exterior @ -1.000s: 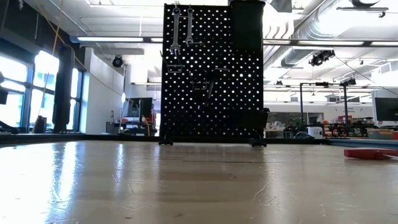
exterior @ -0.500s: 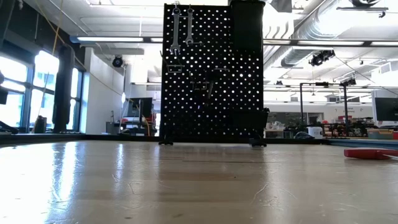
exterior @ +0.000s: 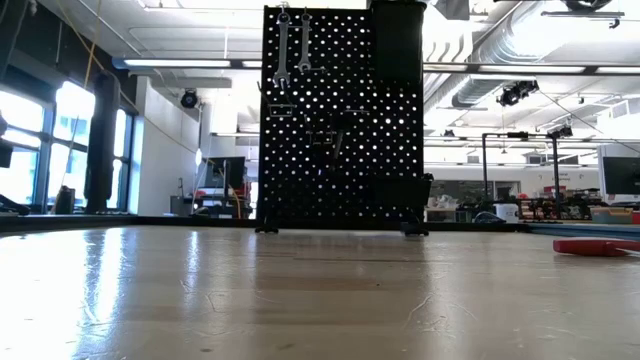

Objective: Hang tools onto peg board
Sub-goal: Put the black nut into the top peg board bin, then hang the black wire cutter onto the peg board

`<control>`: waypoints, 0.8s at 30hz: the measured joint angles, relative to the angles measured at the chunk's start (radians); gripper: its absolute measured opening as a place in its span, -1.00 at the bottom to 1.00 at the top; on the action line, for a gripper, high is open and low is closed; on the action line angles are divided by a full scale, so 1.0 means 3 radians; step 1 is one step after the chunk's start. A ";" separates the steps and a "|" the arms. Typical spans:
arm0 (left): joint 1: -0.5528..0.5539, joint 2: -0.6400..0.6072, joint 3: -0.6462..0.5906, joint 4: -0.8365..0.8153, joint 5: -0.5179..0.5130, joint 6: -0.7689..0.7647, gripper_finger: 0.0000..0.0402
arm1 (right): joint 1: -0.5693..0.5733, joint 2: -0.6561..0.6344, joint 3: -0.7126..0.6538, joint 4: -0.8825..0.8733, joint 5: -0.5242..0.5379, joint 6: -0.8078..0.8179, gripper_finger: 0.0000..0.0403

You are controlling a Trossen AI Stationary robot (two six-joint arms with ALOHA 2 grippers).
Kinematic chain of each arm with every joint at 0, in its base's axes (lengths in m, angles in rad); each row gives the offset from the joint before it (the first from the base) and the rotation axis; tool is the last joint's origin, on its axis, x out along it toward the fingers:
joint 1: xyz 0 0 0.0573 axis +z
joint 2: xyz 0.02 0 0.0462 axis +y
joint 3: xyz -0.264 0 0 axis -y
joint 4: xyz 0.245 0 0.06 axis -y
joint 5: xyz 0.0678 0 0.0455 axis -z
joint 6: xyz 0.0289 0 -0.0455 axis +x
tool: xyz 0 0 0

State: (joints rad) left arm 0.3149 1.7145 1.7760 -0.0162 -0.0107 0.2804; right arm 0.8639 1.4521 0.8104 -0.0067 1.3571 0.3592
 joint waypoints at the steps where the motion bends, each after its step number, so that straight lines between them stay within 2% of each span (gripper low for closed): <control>1: 0.0000 0.0000 0.0000 0.0000 -0.0001 0.0005 -0.67 | 0.0000 0.0000 0.0000 -0.0002 0.0000 0.0000 -0.37; 7: 0.0000 0.0000 0.0000 -0.0049 -0.0001 0.0059 -0.61 | 0.0000 0.0000 0.0000 -0.0018 0.0000 0.0034 -0.37; 17: -0.0006 0.0000 0.0000 -0.0052 -0.0002 0.0030 -0.17 | 0.0000 0.0000 0.0000 -0.0042 0.0000 0.0112 -0.37; 24: -0.0099 -0.0097 -0.0001 -0.0265 -0.0078 0.0136 -0.03 | 0.0003 0.0000 0.0000 -0.0062 -0.0036 0.0113 -0.37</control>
State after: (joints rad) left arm 0.2853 1.6854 1.7756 -0.0956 -0.0342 0.3211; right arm 0.8646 1.4521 0.8104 -0.0254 1.3464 0.3930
